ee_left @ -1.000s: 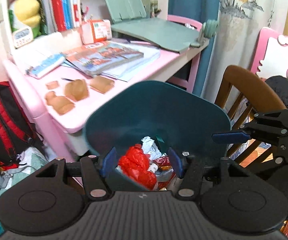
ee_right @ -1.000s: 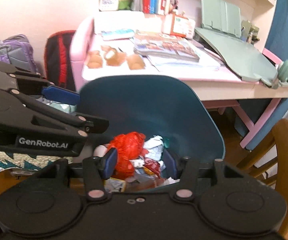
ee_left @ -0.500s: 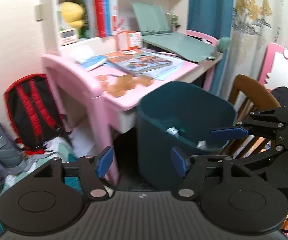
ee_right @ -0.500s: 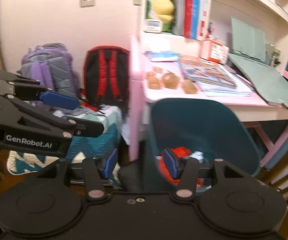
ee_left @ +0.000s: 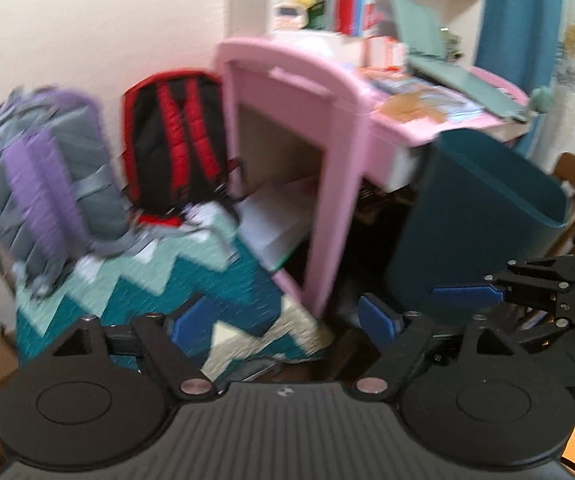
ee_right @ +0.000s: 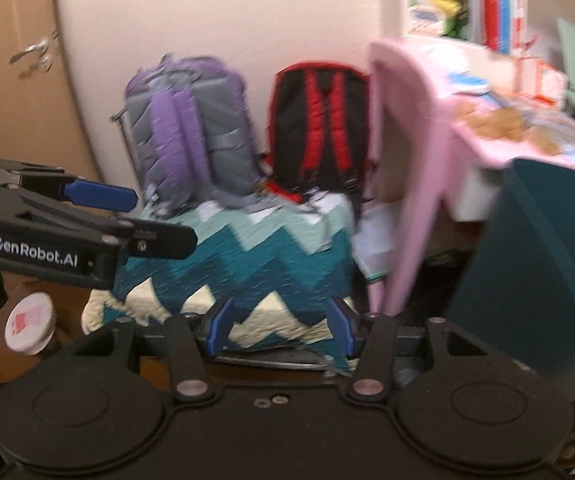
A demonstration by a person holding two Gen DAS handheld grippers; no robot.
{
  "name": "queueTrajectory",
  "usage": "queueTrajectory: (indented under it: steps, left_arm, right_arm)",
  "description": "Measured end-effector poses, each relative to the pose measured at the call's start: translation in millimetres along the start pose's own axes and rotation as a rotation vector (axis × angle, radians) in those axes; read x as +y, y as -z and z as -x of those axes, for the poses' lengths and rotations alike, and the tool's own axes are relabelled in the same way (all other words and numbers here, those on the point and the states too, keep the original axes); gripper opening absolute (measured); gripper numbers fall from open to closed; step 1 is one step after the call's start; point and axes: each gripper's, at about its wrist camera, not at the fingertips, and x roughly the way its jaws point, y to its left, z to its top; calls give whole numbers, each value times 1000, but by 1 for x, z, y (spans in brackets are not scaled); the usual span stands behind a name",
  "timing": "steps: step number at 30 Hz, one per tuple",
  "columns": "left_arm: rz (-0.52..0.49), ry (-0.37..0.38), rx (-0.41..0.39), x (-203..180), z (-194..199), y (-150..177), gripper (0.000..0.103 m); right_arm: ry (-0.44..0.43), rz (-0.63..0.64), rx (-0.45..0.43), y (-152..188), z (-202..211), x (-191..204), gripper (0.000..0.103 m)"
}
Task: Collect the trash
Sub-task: 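Move both tools back down toward the remaining trash on the floor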
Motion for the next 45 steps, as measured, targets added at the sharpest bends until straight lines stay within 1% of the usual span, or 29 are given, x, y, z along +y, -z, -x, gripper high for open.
queueTrajectory:
  steps: [3, 8, 10, 11, 15, 19, 22, 25, 28, 32, 35, 37, 42, 45]
  left_arm:
    - [35, -34, 19, 27, -11, 22, 84]
    - [80, -60, 48, 64, -38, 63, 86]
    - [118, -62, 68, 80, -54, 80, 98]
    - [139, -64, 80, 87, -62, 88, 100]
    - [227, -99, 144, 116, -102, 126, 101]
    - [327, -150, 237, 144, -150, 172, 101]
    - [366, -191, 316, 158, -185, 207, 101]
    - [399, -207, 411, 167, -221, 240, 101]
    - [425, -205, 494, 173, -251, 271, 101]
    - [416, -194, 600, 176, -289, 313, 101]
    - [371, -209, 693, 176, -317, 344, 101]
    - [346, -204, 750, 177, -333, 364, 101]
    - [350, -196, 868, 182, -366, 409, 100]
    - [292, -170, 932, 178, -386, 433, 100]
  right_arm:
    - [-31, -7, 33, 9, -28, 16, 52]
    - [-54, -25, 121, 28, -86, 33, 52]
    - [-39, -19, 151, 38, -106, 36, 52]
    - [-29, -14, 167, 44, -119, 38, 52]
    - [-1, -22, 231, 69, -168, 38, 52]
    - [-3, -69, 319, 95, -223, 36, 52]
    - [2, -103, 387, 116, -268, 35, 52]
    - [4, -136, 443, 134, -307, 34, 52]
    - [5, -184, 504, 157, -347, 31, 52]
    - [22, -268, 598, 188, -397, 20, 52]
    - [33, -314, 665, 214, -433, 13, 52]
    - [48, -337, 710, 232, -455, 8, 52]
    - [77, -411, 793, 270, -501, -2, 52]
    - [79, -425, 829, 289, -522, -3, 52]
